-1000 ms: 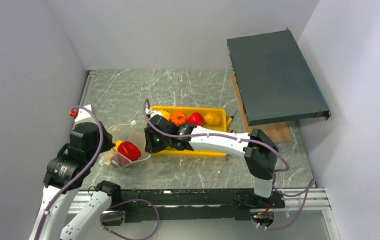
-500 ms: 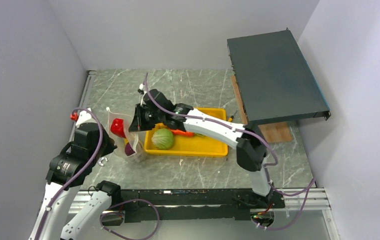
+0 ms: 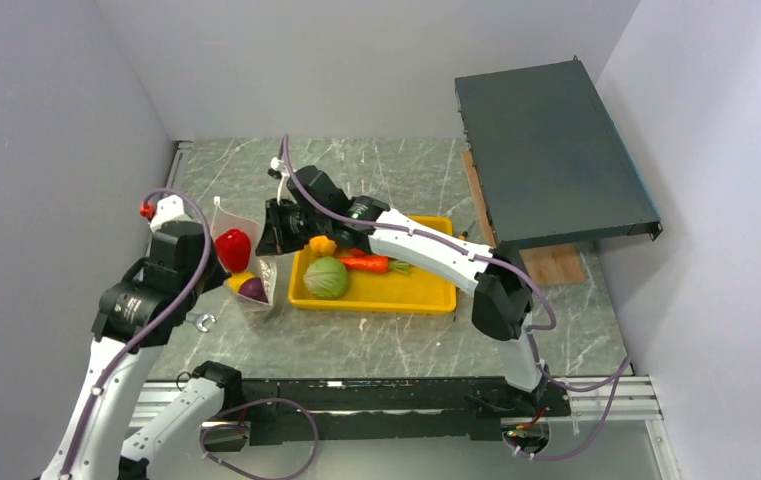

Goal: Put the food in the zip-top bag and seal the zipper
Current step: Adjust the zipper food storage bag at the center of the board, then pick up the fake vegetable from the bin.

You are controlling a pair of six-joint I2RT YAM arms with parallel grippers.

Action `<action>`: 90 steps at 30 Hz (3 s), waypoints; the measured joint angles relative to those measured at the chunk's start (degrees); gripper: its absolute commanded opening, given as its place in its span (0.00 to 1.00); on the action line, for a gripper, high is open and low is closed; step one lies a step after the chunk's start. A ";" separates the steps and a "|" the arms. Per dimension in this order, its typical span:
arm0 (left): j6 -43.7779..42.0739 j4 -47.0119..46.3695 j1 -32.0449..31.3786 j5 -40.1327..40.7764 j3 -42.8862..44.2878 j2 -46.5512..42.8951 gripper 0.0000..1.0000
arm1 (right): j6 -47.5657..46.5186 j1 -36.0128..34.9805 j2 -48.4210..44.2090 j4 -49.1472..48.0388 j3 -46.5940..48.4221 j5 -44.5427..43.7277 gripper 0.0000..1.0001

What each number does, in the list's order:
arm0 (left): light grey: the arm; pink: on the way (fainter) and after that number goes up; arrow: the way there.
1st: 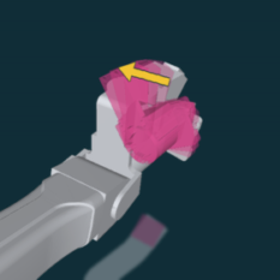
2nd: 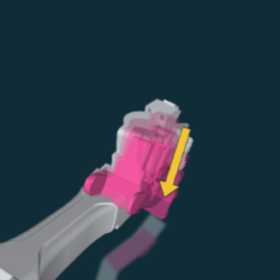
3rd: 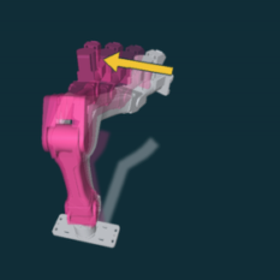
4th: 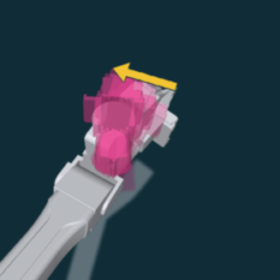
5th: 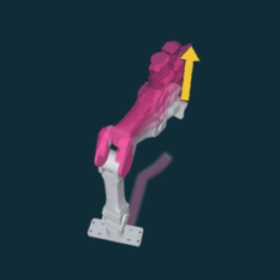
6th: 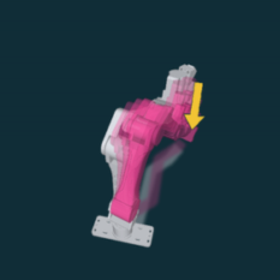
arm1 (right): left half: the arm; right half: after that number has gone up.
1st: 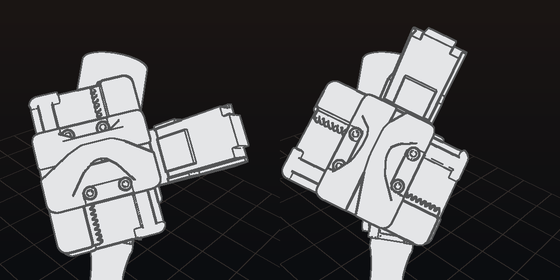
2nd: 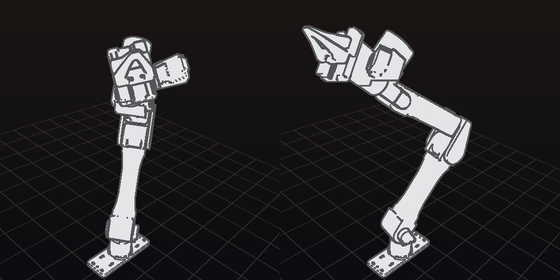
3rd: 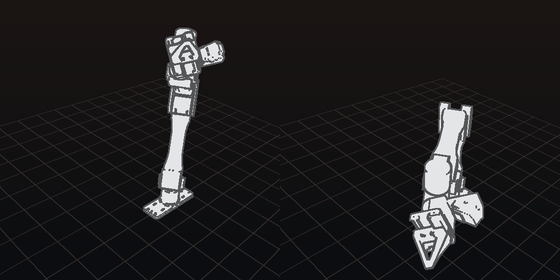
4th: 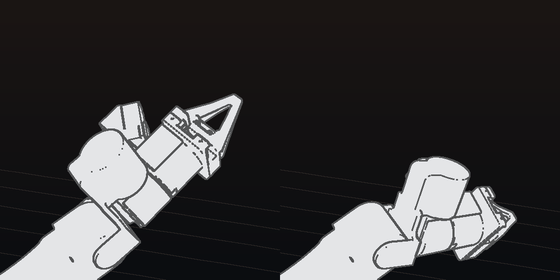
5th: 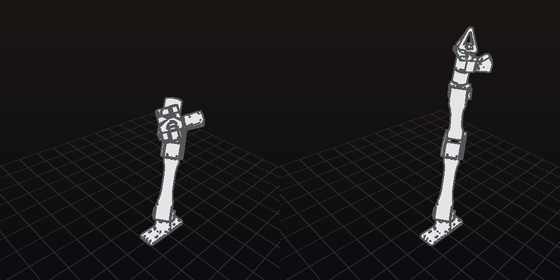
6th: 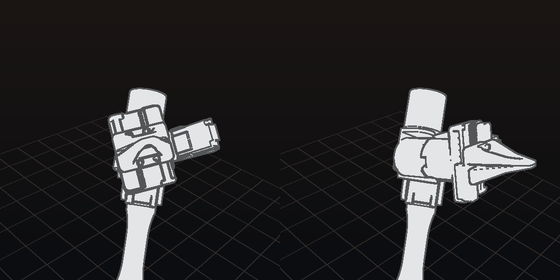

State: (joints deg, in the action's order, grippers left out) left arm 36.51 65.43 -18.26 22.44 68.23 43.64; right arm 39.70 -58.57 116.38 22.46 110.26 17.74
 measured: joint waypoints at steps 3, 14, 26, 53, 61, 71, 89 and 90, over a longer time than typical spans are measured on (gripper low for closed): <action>-2.80 -3.19 0.00 -0.04 -6.64 -4.76 0.00 | -1.16 0.02 -2.51 -4.72 -7.23 0.39 0.25; -7.80 -5.18 0.00 -0.31 -12.74 -11.06 0.00 | -7.85 -1.40 -2.03 5.64 -3.48 -4.11 0.76; -12.79 -9.29 0.00 2.08 -15.28 -8.48 0.00 | -14.38 -2.82 -22.95 12.94 -9.46 -16.39 0.89; -19.80 -19.12 0.00 4.83 -23.28 -12.13 0.00 | 10.95 12.13 -4.17 5.90 -15.69 -27.89 0.82; -20.41 -20.55 0.00 4.79 -23.65 -14.67 0.00 | 14.80 10.93 3.52 3.89 -9.05 -27.69 0.78; -20.79 -21.16 0.00 4.44 -23.98 -15.78 0.00 | 14.01 6.80 10.95 6.97 -2.93 -34.62 0.82; -20.81 -21.46 0.00 4.39 -23.98 -15.78 0.00 | 7.02 4.87 13.03 5.31 -1.70 -41.29 0.74; -20.81 -21.46 0.00 4.39 -23.98 -15.78 0.00 | 6.95 4.87 13.09 5.05 -1.97 -41.27 0.73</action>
State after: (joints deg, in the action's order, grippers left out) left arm 15.70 43.97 -18.26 26.83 44.25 27.86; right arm 46.65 -53.69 129.47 27.51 108.29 -23.53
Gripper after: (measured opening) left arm 0.012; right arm 0.758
